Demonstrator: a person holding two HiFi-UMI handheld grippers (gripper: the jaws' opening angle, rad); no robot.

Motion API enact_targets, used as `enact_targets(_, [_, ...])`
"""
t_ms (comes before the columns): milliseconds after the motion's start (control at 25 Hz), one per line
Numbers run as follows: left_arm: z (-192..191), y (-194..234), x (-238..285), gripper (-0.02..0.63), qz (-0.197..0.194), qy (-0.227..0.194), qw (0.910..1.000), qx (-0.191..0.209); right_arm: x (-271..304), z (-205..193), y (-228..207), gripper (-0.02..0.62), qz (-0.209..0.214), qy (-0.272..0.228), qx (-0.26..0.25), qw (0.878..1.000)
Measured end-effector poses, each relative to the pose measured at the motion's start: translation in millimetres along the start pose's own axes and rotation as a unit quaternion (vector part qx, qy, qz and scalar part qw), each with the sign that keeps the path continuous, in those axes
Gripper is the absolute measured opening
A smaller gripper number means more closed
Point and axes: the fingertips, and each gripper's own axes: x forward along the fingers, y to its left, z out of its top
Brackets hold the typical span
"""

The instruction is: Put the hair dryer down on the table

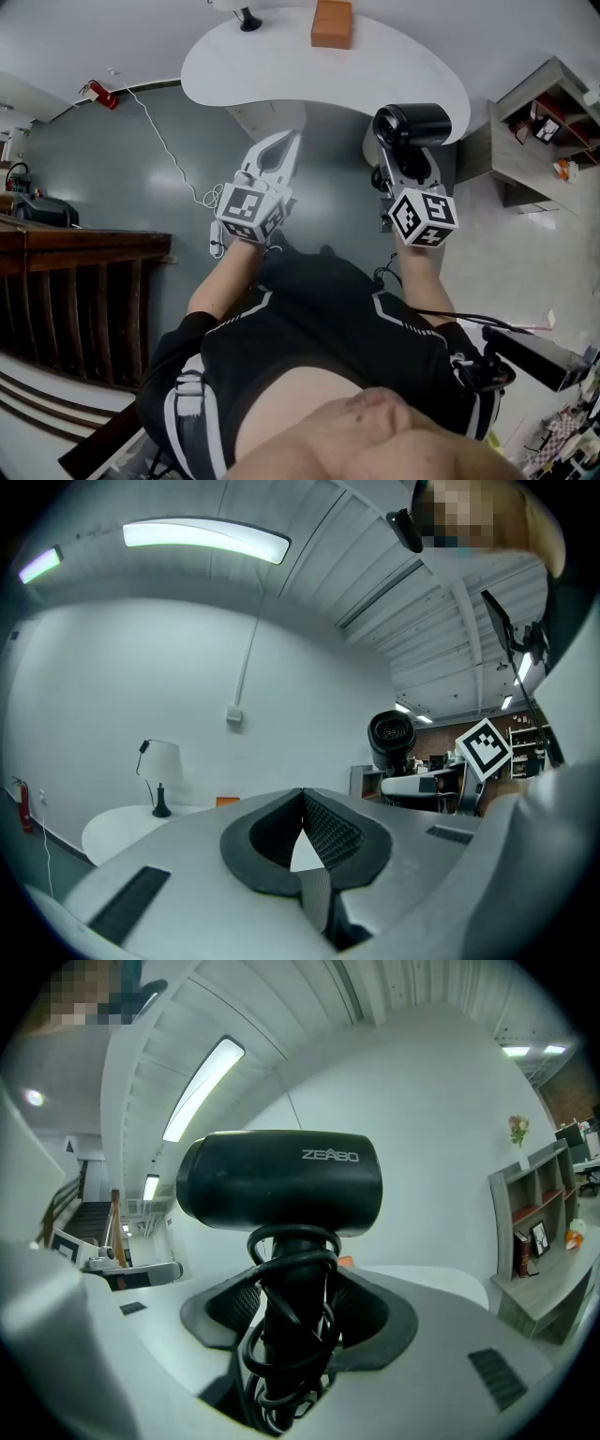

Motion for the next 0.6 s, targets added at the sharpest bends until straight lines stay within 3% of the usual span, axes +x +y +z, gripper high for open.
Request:
enact_targets(240, [-2, 25, 10, 0.032, -0.011, -0.004, 0.9999, -0.005, 25, -4, 7, 0.259, -0.008, 0.004, 0.009, 1.000])
enact_targets(600, [-2, 104, 40, 0.032, -0.031, -0.011, 0.9994, -0.015, 97, -7, 28, 0.259, -0.028, 0.010, 0.010, 0.999])
